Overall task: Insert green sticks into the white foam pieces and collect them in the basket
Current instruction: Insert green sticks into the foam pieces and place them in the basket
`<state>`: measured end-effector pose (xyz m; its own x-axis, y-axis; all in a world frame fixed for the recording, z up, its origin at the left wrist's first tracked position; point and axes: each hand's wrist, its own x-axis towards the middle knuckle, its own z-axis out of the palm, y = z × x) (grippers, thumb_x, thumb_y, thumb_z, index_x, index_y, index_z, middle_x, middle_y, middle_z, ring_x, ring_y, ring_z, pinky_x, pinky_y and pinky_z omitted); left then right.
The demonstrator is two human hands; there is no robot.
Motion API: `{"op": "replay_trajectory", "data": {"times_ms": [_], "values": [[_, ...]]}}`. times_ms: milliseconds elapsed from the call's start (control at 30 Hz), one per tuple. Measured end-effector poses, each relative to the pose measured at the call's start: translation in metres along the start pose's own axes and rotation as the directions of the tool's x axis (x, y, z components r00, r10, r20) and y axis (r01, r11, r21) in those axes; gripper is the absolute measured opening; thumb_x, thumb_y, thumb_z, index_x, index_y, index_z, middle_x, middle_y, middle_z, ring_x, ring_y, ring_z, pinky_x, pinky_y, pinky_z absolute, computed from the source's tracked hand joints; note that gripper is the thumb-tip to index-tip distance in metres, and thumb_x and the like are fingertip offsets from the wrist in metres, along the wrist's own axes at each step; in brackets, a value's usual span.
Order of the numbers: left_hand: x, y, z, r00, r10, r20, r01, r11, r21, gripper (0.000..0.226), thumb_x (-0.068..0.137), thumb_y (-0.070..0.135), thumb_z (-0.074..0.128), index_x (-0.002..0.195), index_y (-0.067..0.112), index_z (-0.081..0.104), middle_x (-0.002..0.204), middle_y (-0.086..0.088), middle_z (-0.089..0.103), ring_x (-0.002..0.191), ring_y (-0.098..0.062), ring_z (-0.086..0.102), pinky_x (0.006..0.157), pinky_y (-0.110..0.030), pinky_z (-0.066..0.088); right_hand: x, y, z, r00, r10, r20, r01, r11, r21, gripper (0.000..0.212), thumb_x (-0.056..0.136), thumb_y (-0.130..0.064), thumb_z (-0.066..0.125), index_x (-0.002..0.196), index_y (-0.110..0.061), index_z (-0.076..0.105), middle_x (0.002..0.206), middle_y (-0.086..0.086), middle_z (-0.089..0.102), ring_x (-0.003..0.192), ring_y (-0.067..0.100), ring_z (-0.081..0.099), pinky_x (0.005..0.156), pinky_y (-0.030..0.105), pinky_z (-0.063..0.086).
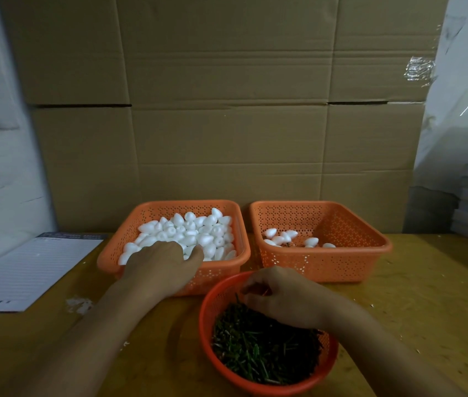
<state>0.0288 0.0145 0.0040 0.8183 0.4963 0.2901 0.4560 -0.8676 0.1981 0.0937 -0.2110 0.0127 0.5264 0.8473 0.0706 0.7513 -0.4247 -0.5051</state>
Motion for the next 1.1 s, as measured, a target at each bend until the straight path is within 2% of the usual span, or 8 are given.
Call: {"op": "replay_trajectory", "data": {"times_ms": [67,167,300,500,633,733,867,1100], "values": [[0.001,0.001,-0.002,0.997,-0.004,-0.078,0.000,0.999,-0.048,0.051,0.099,0.051,0.038,0.078,0.016,0.069,0.124,-0.012,0.066,0.107,-0.021,0.062,0.070,-0.030,0.033,0.000,0.000,0.000,1.000,0.001,-0.004,-0.001,1.000,-0.003,0.022,0.099,-0.028,0.057,0.114,-0.022,0.072,0.110,-0.008,0.072,0.097,0.006,0.066,0.091,0.034,0.053],[-0.001,0.002,-0.006,0.984,0.017,-0.176,-0.043,0.988,-0.147,0.040,0.095,0.040,0.047,0.068,0.017,0.065,0.103,-0.005,0.066,0.078,-0.014,0.058,0.062,-0.031,0.040,0.000,0.001,0.001,1.000,0.001,-0.010,-0.001,1.000,-0.004,0.022,0.099,-0.028,0.057,0.113,-0.022,0.072,0.109,-0.007,0.072,0.097,0.006,0.067,0.091,0.035,0.053],[0.000,0.000,-0.005,0.963,0.053,-0.265,-0.125,0.956,-0.264,0.026,0.094,0.025,0.059,0.115,0.017,0.071,0.126,-0.001,0.059,0.103,-0.019,0.060,0.082,-0.033,0.046,0.001,0.001,0.002,1.000,0.005,-0.012,-0.005,1.000,0.000,0.021,0.098,-0.029,0.058,0.113,-0.024,0.072,0.109,-0.008,0.072,0.096,0.006,0.066,0.091,0.033,0.053],[0.002,0.007,-0.014,0.900,0.063,-0.431,-0.310,0.789,-0.531,0.034,0.083,0.000,0.070,0.104,0.026,0.072,0.107,0.008,0.065,0.077,-0.003,0.063,0.074,-0.015,0.051,0.002,0.003,0.003,1.000,0.008,-0.013,-0.009,1.000,-0.007,0.022,0.096,-0.028,0.061,0.115,-0.025,0.071,0.110,-0.008,0.072,0.098,0.005,0.066,0.091,0.030,0.053],[-0.001,0.012,-0.020,0.939,0.040,-0.343,-0.291,0.627,-0.723,0.043,0.082,0.002,0.072,0.094,0.043,0.067,0.092,0.013,0.073,0.081,0.001,0.070,0.072,-0.015,0.052,0.003,0.006,0.003,1.000,0.023,0.010,-0.023,0.998,-0.060,0.033,0.089,-0.032,0.070,0.121,-0.026,0.068,0.117,-0.008,0.069,0.105,0.006,0.064,0.095,0.029,0.052],[-0.002,0.015,-0.022,0.965,0.084,-0.247,-0.256,0.480,-0.839,0.036,0.084,0.005,0.074,0.100,0.037,0.071,0.098,0.020,0.074,0.086,-0.002,0.073,0.073,-0.019,0.052,0.004,0.009,0.003,0.998,0.035,0.048,-0.030,0.994,-0.101,0.042,0.084,-0.034,0.075,0.124,-0.028,0.065,0.121,-0.009,0.066,0.107,0.007,0.061,0.095,0.028,0.051],[-0.004,0.017,-0.025,0.975,0.135,-0.175,-0.205,0.254,-0.945,0.025,0.083,0.014,0.077,0.101,0.032,0.076,0.103,0.006,0.075,0.081,-0.010,0.073,0.069,-0.019,0.055,0.004,0.012,0.006,0.997,0.051,0.058,-0.043,0.990,-0.132,0.044,0.083,-0.030,0.074,0.125,-0.033,0.062,0.123,-0.011,0.062,0.105,0.007,0.059,0.089,0.022,0.050],[-0.006,0.018,-0.025,0.972,0.158,-0.174,-0.212,0.277,-0.937,0.032,0.084,0.007,0.078,0.101,0.033,0.074,0.106,0.009,0.074,0.089,-0.011,0.074,0.072,-0.018,0.055,0.001,0.010,0.007,0.998,0.023,0.056,-0.014,0.987,-0.158,0.029,0.086,-0.012,0.064,0.110,-0.026,0.074,0.109,-0.009,0.072,0.098,0.005,0.064,0.081,0.014,0.050]]}}
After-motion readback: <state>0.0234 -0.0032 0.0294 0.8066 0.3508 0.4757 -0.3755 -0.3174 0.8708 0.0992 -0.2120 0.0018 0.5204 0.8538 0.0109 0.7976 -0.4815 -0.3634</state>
